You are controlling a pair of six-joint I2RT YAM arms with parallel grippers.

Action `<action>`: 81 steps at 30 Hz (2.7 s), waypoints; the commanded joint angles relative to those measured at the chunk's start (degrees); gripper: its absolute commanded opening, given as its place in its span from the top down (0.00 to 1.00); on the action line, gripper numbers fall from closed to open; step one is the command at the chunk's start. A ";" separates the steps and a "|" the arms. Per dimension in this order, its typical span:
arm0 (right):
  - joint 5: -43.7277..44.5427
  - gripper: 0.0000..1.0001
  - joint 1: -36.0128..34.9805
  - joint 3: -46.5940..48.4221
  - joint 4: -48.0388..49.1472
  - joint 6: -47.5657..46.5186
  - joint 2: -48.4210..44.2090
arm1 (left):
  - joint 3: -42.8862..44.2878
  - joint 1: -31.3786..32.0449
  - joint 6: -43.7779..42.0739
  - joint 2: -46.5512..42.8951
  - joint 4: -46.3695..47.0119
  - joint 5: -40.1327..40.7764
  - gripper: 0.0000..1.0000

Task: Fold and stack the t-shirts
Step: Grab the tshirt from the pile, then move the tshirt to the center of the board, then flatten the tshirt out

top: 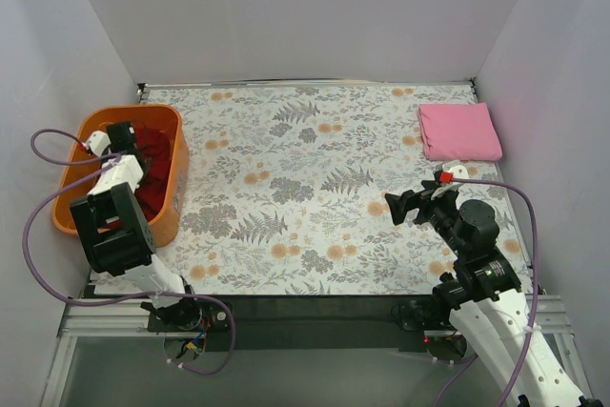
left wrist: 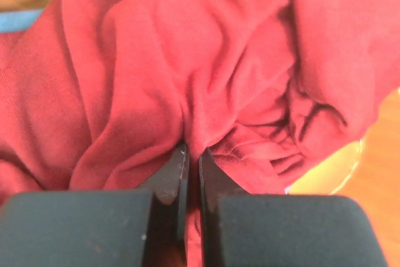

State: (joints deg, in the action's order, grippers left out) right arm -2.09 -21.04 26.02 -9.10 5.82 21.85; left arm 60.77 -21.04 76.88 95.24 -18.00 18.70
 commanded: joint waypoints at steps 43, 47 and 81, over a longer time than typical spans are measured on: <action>-0.90 0.02 -0.23 5.79 -2.32 0.85 4.95 | -0.73 55.23 -7.71 -22.81 3.59 -8.50 0.47; -0.11 0.02 -0.23 7.55 -4.95 3.49 11.98 | -7.41 55.58 -9.12 -26.15 2.88 -17.52 0.46; 0.24 0.03 -0.23 11.95 -9.97 7.45 27.55 | -13.05 73.32 -24.06 -10.78 -6.43 3.79 0.54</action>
State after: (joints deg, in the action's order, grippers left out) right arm -1.56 -21.04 36.14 -19.64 13.34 49.78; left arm 45.74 50.81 53.67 84.20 -23.35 16.56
